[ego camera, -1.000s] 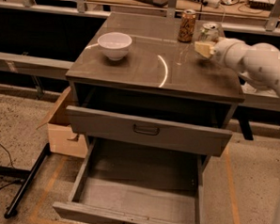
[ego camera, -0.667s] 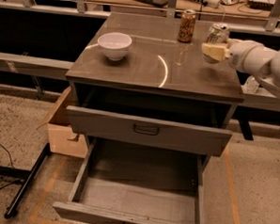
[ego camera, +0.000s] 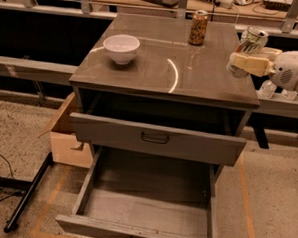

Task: Place 7up can into middle drawer

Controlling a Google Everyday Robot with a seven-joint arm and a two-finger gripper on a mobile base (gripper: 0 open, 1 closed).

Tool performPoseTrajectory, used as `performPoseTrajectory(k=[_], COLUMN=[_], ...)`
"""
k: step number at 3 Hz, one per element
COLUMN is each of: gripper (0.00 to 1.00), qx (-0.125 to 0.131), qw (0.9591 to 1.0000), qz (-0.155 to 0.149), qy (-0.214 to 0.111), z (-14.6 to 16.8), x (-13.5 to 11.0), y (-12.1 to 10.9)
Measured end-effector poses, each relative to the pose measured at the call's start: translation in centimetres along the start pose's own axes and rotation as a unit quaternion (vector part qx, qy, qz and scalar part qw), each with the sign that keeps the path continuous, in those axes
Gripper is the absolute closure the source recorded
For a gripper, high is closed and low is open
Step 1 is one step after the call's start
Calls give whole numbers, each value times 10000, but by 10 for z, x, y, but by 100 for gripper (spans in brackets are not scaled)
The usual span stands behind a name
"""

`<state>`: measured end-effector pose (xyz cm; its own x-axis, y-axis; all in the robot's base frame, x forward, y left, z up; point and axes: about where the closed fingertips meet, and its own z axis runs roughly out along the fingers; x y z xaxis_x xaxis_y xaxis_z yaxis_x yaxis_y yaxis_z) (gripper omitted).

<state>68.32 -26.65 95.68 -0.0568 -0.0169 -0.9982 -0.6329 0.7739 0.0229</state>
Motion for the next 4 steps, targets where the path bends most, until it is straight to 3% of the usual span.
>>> performPoseTrajectory(k=[1,2,3,4], gripper=[100,100,100,100], qx=[-414,-598,-1091,-1473], qw=[9991,9978,9932,9883], qz=[0,74,134,2], qy=[113,281,374,404], z=[1,-18,-50,-74], x=[6,7,21,44], y=[22,37,80,117])
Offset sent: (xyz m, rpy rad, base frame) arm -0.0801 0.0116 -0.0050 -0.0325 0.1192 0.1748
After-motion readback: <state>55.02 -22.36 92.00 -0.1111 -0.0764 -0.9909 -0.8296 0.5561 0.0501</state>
